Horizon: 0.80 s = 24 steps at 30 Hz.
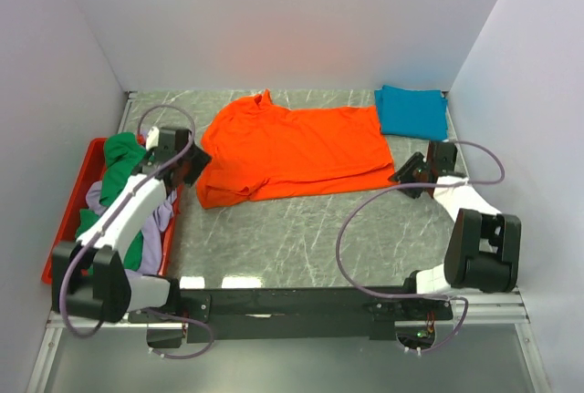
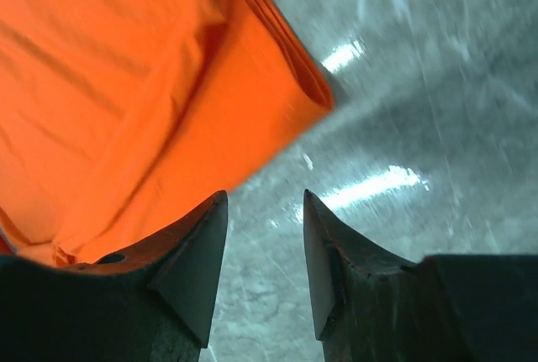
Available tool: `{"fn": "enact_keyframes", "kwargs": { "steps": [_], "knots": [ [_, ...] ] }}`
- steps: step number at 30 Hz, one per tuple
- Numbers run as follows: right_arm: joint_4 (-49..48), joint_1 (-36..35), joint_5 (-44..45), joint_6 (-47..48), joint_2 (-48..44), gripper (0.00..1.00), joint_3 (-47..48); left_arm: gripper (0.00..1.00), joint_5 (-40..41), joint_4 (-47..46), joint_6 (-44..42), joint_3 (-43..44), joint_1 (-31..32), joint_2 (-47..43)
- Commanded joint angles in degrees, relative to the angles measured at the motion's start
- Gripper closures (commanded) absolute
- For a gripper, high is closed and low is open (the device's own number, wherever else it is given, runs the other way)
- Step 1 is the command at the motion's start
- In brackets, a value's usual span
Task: Fold and stack the t-shirts
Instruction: Fold the tshirt
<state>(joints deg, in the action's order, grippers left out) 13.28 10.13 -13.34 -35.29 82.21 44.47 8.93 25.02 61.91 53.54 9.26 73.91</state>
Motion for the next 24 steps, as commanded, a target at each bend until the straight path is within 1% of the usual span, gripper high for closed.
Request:
{"fn": "enact_keyframes", "kwargs": {
  "steps": [1, 4, 7, 11, 17, 24],
  "knots": [
    [-4.66, -0.46, 0.42, -1.89, -3.64, 0.52, -3.93, 0.45, 6.44, 3.11, 4.0, -3.96, 3.13, -4.29],
    [-6.59, -0.55, 0.6, -2.42, -3.55, 0.54, -6.14, 0.5, 9.78, 3.64, 6.99, -7.39, 7.43, -5.7],
    [-8.09, -0.55, -0.45, -2.77, -1.8, 0.55, -6.59, 0.51, 9.53, 2.06, 8.4, -10.73, 8.49, -4.92],
    [-9.58, -0.99, -0.81, -3.12, -0.04, 0.57, -6.85, 0.53, 9.79, 0.47, 7.88, -10.91, 8.67, -1.76],
    [-10.81, -0.99, 0.07, -3.82, 2.68, 0.57, -6.24, 0.53, 9.97, -0.4, 7.61, -11.52, 8.94, 0.45],
    [-10.64, -1.08, 2.36, -4.26, 5.15, 0.57, -3.6, 0.48, 9.88, -1.11, 6.47, -13.81, 8.94, -0.87]
  ]
}}
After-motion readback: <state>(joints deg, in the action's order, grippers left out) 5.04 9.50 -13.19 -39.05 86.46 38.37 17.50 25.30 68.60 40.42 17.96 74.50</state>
